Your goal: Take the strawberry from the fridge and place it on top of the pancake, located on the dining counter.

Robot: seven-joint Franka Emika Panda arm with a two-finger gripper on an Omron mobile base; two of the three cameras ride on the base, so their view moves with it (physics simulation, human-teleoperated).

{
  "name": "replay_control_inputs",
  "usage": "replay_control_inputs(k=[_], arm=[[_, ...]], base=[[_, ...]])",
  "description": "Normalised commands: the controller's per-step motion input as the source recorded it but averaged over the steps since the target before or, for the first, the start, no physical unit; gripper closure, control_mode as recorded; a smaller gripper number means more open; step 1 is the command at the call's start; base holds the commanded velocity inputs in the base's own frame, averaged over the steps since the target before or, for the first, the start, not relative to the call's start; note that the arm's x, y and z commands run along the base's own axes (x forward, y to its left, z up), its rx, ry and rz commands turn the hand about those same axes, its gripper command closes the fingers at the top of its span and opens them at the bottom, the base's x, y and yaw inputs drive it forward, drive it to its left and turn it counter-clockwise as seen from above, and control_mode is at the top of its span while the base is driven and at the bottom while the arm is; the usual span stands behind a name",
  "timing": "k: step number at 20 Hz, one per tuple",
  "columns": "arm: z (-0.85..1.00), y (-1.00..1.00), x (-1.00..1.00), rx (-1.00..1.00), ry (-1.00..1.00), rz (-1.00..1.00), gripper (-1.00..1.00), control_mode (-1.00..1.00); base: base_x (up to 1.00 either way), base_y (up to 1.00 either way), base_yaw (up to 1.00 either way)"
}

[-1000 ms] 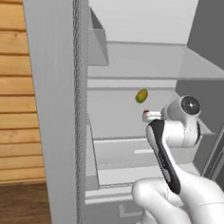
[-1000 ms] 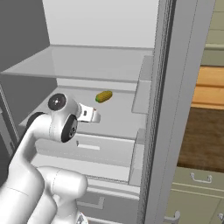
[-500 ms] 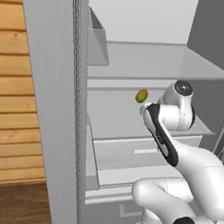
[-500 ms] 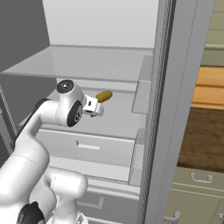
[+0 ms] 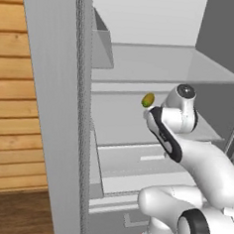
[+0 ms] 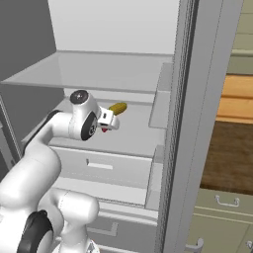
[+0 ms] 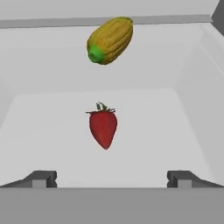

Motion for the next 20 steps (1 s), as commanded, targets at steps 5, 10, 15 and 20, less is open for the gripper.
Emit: replay_control_inputs(k=[5, 10, 15, 20], arm=[[-0.08, 0.00, 0.27, 0.00, 0.00, 0.00, -1.00, -1.00], [-0.01, 0.00, 0.32, 0.00, 0.04, 0.00, -1.00, -1.00], [-0.19, 0.02, 0.33, 0.00, 0.02, 0.00, -1.00, -1.00], [-0.16, 0.05, 0.26, 0.00, 0.00, 0.00, -1.00, -1.00]], base=[[0.00, 0.00, 0.00], [0.00, 0.00, 0.00], [0.00, 0.00, 0.00], [0.00, 0.00, 0.00]])
